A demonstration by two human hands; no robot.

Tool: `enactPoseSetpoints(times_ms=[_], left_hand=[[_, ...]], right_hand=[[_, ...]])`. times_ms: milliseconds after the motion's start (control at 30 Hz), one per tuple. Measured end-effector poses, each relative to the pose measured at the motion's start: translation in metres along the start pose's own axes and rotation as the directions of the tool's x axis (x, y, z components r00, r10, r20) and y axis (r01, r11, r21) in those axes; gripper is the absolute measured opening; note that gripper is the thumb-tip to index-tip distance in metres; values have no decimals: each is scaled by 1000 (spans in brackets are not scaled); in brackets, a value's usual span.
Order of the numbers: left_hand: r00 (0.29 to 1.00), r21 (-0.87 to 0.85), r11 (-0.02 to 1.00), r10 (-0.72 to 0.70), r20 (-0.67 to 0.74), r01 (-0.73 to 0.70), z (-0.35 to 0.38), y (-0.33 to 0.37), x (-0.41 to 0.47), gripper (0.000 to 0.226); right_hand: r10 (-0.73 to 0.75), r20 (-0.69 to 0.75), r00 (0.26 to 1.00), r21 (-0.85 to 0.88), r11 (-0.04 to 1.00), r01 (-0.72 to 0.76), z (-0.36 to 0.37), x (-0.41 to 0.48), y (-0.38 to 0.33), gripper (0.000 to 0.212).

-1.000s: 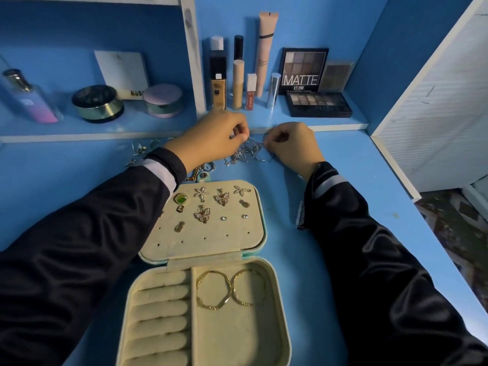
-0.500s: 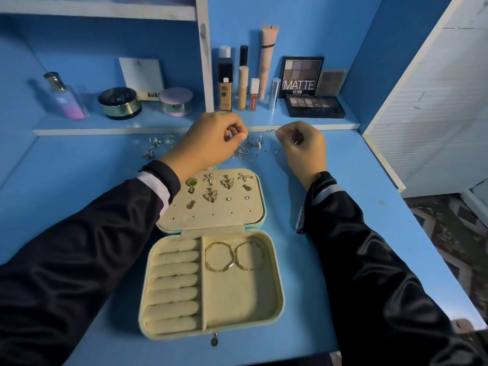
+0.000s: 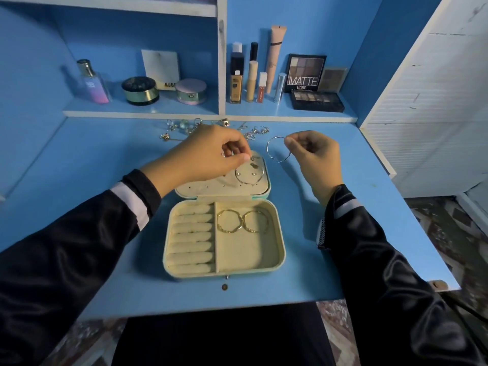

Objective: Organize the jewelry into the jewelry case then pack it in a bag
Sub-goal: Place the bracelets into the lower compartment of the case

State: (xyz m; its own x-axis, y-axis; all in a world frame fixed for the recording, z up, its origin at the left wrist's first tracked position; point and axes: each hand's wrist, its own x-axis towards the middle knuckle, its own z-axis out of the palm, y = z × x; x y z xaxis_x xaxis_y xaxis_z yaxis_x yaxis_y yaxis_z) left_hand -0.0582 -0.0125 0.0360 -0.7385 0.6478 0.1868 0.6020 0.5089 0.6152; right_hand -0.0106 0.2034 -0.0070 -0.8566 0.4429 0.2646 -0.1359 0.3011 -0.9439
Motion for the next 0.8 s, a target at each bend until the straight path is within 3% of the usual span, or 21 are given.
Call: enactPoseSetpoints(times_ms=[400, 800], left_hand=[[964, 7, 999, -33, 264, 32, 6, 15, -58, 8], [950, 95, 995, -36, 311, 7, 10, 14, -70, 8]], right_hand=[[5, 218, 976, -20, 1000, -1, -7, -49, -25, 8], [5, 387, 922, -100, 994, 37, -16, -66, -31, 6]])
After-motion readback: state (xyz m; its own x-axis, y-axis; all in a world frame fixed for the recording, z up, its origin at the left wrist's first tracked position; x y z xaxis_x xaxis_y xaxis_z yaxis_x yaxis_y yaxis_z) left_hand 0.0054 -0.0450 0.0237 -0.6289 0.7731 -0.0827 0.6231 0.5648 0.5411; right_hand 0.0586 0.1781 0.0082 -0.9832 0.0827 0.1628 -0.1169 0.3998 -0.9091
